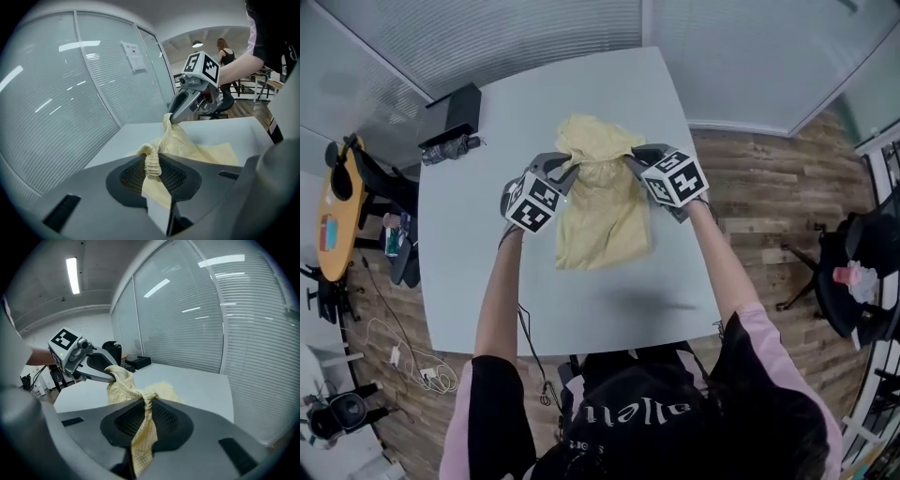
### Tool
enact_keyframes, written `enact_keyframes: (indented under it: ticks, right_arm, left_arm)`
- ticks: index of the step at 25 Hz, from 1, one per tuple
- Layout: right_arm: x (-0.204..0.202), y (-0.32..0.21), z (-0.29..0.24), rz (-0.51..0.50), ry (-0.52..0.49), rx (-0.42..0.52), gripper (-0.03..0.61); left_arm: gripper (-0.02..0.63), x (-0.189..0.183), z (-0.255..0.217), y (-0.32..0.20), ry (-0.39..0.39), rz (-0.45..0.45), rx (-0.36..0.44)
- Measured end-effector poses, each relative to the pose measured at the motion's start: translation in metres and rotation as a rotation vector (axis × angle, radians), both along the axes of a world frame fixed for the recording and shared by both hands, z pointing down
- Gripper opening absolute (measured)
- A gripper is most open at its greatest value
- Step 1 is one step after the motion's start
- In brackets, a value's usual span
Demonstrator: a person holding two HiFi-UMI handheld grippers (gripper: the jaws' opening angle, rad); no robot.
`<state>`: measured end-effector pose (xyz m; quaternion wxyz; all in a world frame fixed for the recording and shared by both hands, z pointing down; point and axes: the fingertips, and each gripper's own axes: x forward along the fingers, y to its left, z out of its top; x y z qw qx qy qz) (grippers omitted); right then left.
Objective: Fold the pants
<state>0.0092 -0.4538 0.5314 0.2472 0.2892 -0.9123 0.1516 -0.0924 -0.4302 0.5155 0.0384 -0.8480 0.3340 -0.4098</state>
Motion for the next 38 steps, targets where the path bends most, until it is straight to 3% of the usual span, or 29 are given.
enact_keyframes:
  ticks: [5,8,12,20,31,35,38]
  right_arm:
    - [0.000,0.003,0.041,0.052,0.012,-0.060,0.055]
    - [-0.001,0.005,0.050,0.078,0.027,-0.065,0.073]
    - [0.001,0.010,0.047,0.104,0.031,-0.059,0.189]
    - [0.002,0.049,0.028,0.098,-0.038,-0.035,0.189]
    - [0.003,0.124,-0.023,0.129,-0.181,0.008,0.185]
    - [0.007,0.159,-0.034,0.156,-0.225,-0.006,0.172]
    - [0.009,0.185,-0.037,0.176,-0.250,-0.025,0.163]
  left_arm:
    - [0.088,-0.004,0.041,-0.003,0.043,-0.141,-0.075]
    - [0.299,-0.009,0.046,-0.004,0.119,-0.231,-0.111]
    - [0.299,-0.016,0.040,0.004,0.185,-0.269,-0.126]
    - [0.298,0.003,0.023,0.047,0.289,-0.228,-0.104]
    - [0.296,0.024,-0.039,0.128,0.445,-0.137,-0.016]
    - [0.295,0.022,-0.041,0.171,0.500,-0.150,-0.034]
    - [0.295,0.018,-0.032,0.204,0.501,-0.161,-0.061]
